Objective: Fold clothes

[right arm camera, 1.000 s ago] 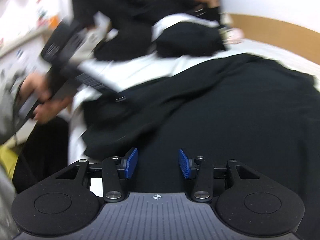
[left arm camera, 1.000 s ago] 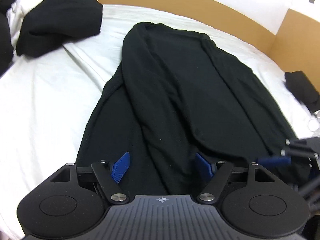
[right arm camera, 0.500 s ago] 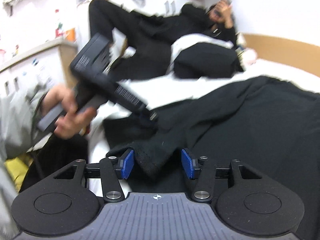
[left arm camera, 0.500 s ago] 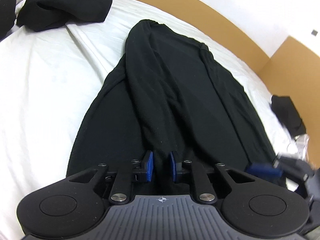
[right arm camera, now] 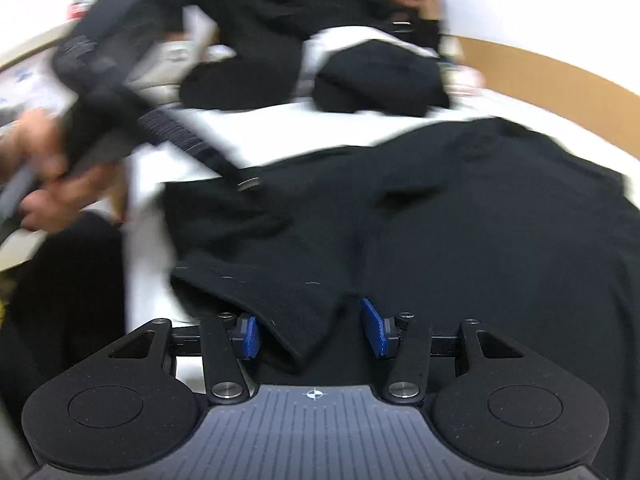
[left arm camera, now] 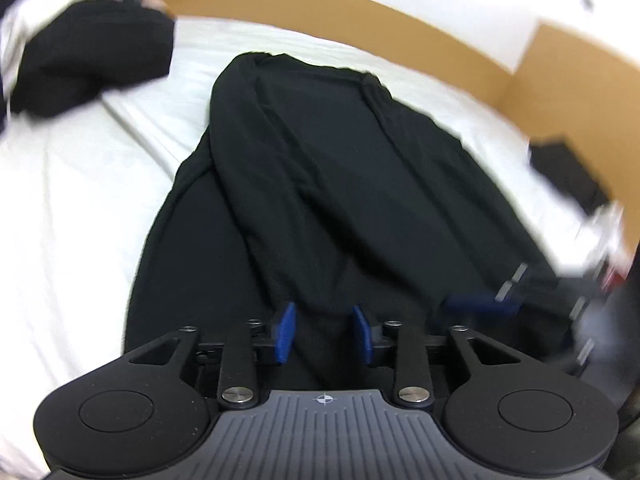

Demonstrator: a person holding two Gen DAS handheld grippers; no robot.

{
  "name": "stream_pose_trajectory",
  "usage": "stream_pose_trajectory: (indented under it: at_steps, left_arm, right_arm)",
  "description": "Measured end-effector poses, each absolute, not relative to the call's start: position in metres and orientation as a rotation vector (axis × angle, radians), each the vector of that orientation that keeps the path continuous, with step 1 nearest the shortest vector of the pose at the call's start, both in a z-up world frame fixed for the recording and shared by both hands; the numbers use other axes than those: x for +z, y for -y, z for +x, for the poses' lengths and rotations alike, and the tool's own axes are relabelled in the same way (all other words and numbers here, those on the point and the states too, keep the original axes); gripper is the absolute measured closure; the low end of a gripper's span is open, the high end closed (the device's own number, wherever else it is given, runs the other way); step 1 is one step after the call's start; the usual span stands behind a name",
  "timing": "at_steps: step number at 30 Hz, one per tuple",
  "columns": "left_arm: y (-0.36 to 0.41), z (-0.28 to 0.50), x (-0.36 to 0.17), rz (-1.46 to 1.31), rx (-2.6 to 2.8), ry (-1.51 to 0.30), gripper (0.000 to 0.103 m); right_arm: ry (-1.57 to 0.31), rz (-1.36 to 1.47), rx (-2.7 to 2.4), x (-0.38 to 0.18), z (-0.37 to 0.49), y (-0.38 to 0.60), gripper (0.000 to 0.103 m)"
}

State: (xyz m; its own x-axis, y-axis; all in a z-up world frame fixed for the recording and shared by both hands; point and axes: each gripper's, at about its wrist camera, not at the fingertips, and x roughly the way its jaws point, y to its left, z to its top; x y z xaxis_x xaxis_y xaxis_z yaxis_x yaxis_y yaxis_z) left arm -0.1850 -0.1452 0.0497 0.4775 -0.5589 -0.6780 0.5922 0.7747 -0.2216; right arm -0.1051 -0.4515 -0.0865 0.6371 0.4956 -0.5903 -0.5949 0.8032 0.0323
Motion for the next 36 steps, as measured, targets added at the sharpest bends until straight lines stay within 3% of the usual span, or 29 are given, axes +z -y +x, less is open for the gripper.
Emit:
stream_pose_trajectory:
  at_steps: [1, 3, 4, 7, 10, 14, 19, 20, 21, 22, 23, 24, 26, 29, 31, 32, 33, 34, 36]
  left_arm:
    - [0.144, -0.19, 0.046, 0.057, -0.708, -0.807, 0.068]
    - [0.138, -0.198, 0.04, 0.058, -0.711, -0.787, 0.067]
    - [0.135, -0.199, 0.038, 0.049, -0.713, -0.774, 0.067]
    - [0.135, -0.198, 0.038, 0.056, -0.714, -0.772, 0.066]
    - [0.138, -0.196, 0.046, 0.079, -0.692, -0.772, 0.066]
    - [0.138, -0.185, 0.062, 0.06, -0.692, -0.731, 0.053]
    - [0.155, -0.158, 0.074, 0.021, -0.729, -0.675, 0.047]
    - [0.159, -0.152, 0.071, 0.009, -0.727, -0.672, 0.041]
    - [0.164, -0.146, 0.067, 0.006, -0.706, -0.674, 0.03]
    - [0.167, -0.14, 0.061, 0.006, -0.675, -0.684, 0.027]
    - [0.169, -0.134, 0.053, 0.005, -0.652, -0.713, 0.027]
    - [0.169, -0.13, 0.045, 0.002, -0.633, -0.735, 0.027]
    - [0.163, -0.132, 0.032, -0.007, -0.637, -0.724, 0.025]
    - [0.162, -0.148, 0.025, 0.09, -0.607, -0.656, 0.024]
    - [0.162, -0.152, 0.025, 0.111, -0.597, -0.657, 0.017]
    - [0.161, -0.153, 0.024, 0.112, -0.592, -0.661, 0.018]
    - [0.159, -0.153, 0.024, 0.113, -0.584, -0.658, 0.015]
    - [0.157, -0.154, 0.023, 0.109, -0.598, -0.659, 0.014]
    - [0.154, -0.155, 0.022, 0.138, -0.615, -0.652, 0.012]
  right_arm:
    - [-0.615, -0.152, 0.611, -0.087, -0.107, 0.455, 0.06]
    - [-0.585, -0.156, 0.571, -0.086, -0.117, 0.46, 0.087]
    - [-0.554, -0.16, 0.523, -0.086, -0.123, 0.461, 0.093]
    - [-0.531, -0.135, 0.526, -0.084, -0.134, 0.464, 0.099]
    - [-0.594, -0.152, 0.631, -0.09, -0.139, 0.455, 0.099]
    - [-0.623, -0.11, 0.65, -0.096, -0.142, 0.454, 0.098]
    - [-0.669, -0.039, 0.651, -0.088, -0.153, 0.472, 0.098]
    - [-0.672, -0.034, 0.636, -0.083, -0.155, 0.477, 0.097]
    - [-0.665, -0.027, 0.607, -0.076, -0.156, 0.482, 0.094]
    - [-0.651, -0.012, 0.568, -0.068, -0.155, 0.486, 0.09]
    - [-0.634, 0.006, 0.533, -0.06, -0.152, 0.487, 0.079]
    - [-0.613, 0.027, 0.503, -0.053, -0.144, 0.486, 0.061]
    - [-0.576, 0.061, 0.453, -0.041, -0.126, 0.48, 0.046]
    - [-0.6, -0.002, 0.477, -0.045, -0.08, 0.439, 0.046]
    - [-0.645, -0.045, 0.479, -0.058, -0.046, 0.415, 0.047]
    - [-0.671, -0.052, 0.471, -0.065, -0.034, 0.411, 0.054]
    - [-0.697, -0.059, 0.457, -0.073, -0.023, 0.408, 0.073]
    - [-0.709, -0.066, 0.431, -0.079, -0.018, 0.407, 0.081]
    - [-0.69, -0.074, 0.371, -0.085, -0.021, 0.413, 0.084]
